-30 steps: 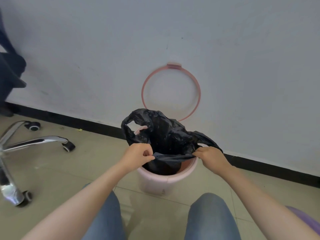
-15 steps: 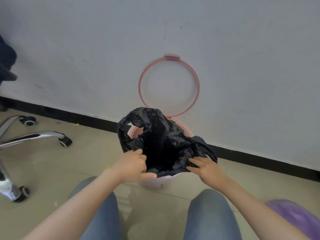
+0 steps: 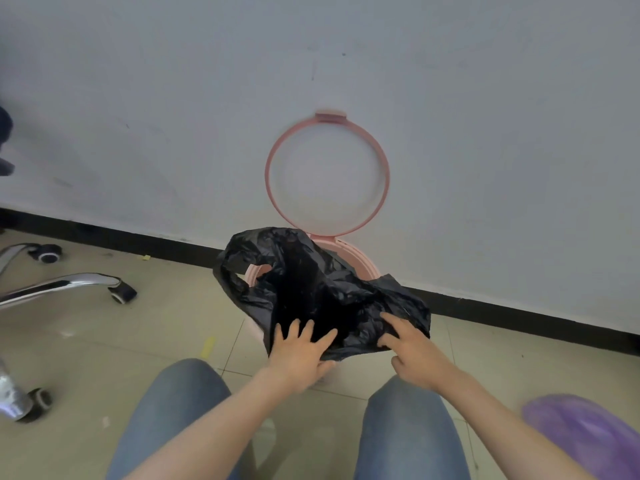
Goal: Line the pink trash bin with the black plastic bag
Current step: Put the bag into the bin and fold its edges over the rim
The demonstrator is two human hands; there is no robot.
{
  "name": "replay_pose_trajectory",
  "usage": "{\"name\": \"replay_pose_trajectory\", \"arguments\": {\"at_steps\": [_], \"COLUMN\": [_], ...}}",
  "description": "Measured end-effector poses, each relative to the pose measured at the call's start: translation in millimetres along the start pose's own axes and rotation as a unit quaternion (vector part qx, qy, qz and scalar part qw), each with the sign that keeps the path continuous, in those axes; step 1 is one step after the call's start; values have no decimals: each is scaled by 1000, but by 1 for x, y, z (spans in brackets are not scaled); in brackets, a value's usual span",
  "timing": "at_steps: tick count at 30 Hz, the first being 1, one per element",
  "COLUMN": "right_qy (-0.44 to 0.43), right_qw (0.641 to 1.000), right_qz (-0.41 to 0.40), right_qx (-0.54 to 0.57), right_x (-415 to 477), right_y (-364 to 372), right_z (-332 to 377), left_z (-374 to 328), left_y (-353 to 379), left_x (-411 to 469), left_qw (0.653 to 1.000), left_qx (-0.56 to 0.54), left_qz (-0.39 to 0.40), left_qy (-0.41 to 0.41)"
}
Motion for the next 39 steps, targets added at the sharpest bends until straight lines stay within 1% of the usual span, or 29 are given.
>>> {"name": "replay_pose_trajectory", "arguments": {"at_steps": [1,2,4,5,6,7,8,9,10,14,17,19,21,23,24,25,26,27,29,30,31,33,35,37,39], "right_qy": [29,48,85,113,142,163,185,206,214,199,207,209,213,252,285,316,335,342,332,321,311,301,307,310,313], "right_qw": [998,993,968,958,955,954,955,958,960,966,962,957,953,938,923,904,888,880,876,875,874,867,854,844,842], "right_qz": [-25,-93,-225,-257,-258,-249,-227,-185,-149,-53,-20,-15,-14,-48,-81,-115,-141,-152,-147,-140,-134,-137,-143,-141,-140], "right_qx": [39,59,64,53,43,40,53,78,102,158,179,198,217,234,247,264,281,292,318,333,349,373,395,413,417], "right_x": [-2,-2,-4,-3,3,10,19,28,38,76,89,92,92,84,76,66,57,51,47,48,50,54,56,58,60], "right_y": [-4,-15,-35,-43,-46,-44,-38,-26,-14,7,12,9,4,-3,-5,-5,-3,-1,6,9,12,15,17,18,19], "right_z": [-1,1,4,5,4,3,-3,-11,-17,-21,-26,-27,-26,-26,-28,-28,-26,-23,-13,-7,-2,4,5,5,4], "left_z": [4,7,8,6,5,3,1,0,1,3,1,3,3,5,4,1,-3,-5,-8,-4,2,26,55,77,86], "left_y": [5,9,6,2,-3,-9,-13,-13,-11,-6,-6,-9,-6,6,5,1,-6,-15,-44,-58,-69,-83,-75,-53,-35], "left_x": [-3,-8,-17,-21,-24,-27,-29,-29,-29,-25,-28,-32,-31,-26,-27,-31,-35,-39,-45,-44,-41,-33,-20,-12,-12], "left_qw": [1000,999,996,994,994,990,987,985,984,986,986,991,992,995,994,989,983,979,955,946,943,937,939,942,938], "left_qx": [18,32,49,60,63,75,80,82,86,93,97,78,61,48,40,55,76,75,59,41,22,-27,-67,-93,-141], "left_qz": [-15,-31,-75,-91,-91,-115,-140,-154,-156,-139,-134,-109,-107,-91,-105,-132,-165,-190,-290,-320,-329,-324,-270,-218,-199], "left_qy": [-11,-19,-21,-20,-24,-23,-18,-11,-5,0,6,-12,-3,12,14,21,27,20,4,-16,-48,-128,-199,-237,-248]}}
Point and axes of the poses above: each hand's wrist, its own x-axis towards the middle knuckle, its own y-axis out of the palm, z = x × y, the point moved 8 cm from there along x, towards the middle knuckle, and after that the axes turned 1 degree about -x, right-handed, at the moved point
